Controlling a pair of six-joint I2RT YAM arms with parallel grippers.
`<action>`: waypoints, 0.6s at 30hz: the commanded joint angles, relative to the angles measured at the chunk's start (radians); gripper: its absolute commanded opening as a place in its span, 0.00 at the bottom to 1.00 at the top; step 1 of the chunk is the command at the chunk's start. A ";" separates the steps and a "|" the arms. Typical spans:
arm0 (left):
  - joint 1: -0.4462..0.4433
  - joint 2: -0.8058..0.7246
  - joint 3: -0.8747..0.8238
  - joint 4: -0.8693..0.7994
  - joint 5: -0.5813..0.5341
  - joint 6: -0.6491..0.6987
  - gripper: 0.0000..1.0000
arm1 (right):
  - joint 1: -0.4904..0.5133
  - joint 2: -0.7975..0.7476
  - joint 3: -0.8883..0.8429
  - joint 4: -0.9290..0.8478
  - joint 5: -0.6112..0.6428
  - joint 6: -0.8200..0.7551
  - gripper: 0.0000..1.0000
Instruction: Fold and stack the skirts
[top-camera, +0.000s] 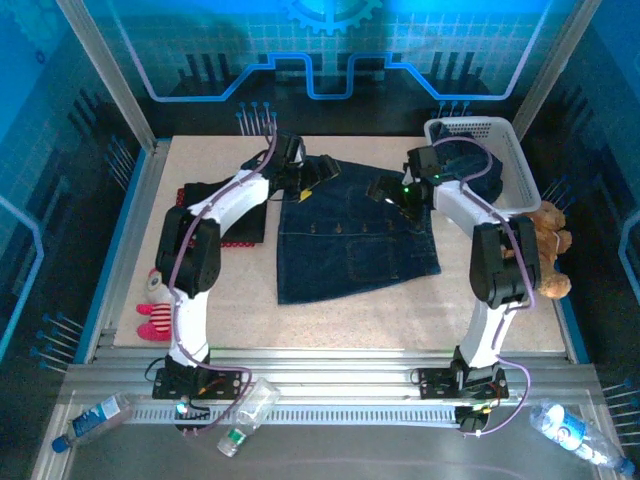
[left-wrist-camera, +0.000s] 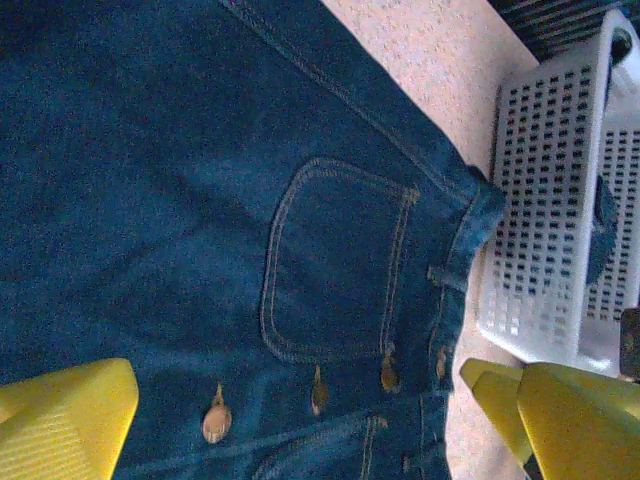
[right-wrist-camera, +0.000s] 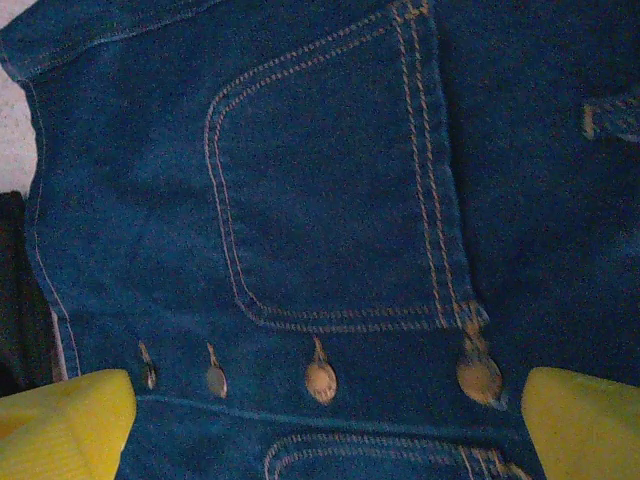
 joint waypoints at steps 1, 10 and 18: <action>0.016 0.101 0.086 0.059 -0.007 -0.040 0.99 | 0.011 0.073 0.090 -0.069 -0.020 -0.020 1.00; 0.062 0.335 0.245 -0.014 -0.166 -0.050 0.99 | -0.011 0.159 0.094 -0.136 0.119 -0.006 1.00; 0.085 0.332 0.240 -0.112 -0.253 -0.002 0.99 | -0.017 0.108 -0.021 -0.058 -0.043 0.054 1.00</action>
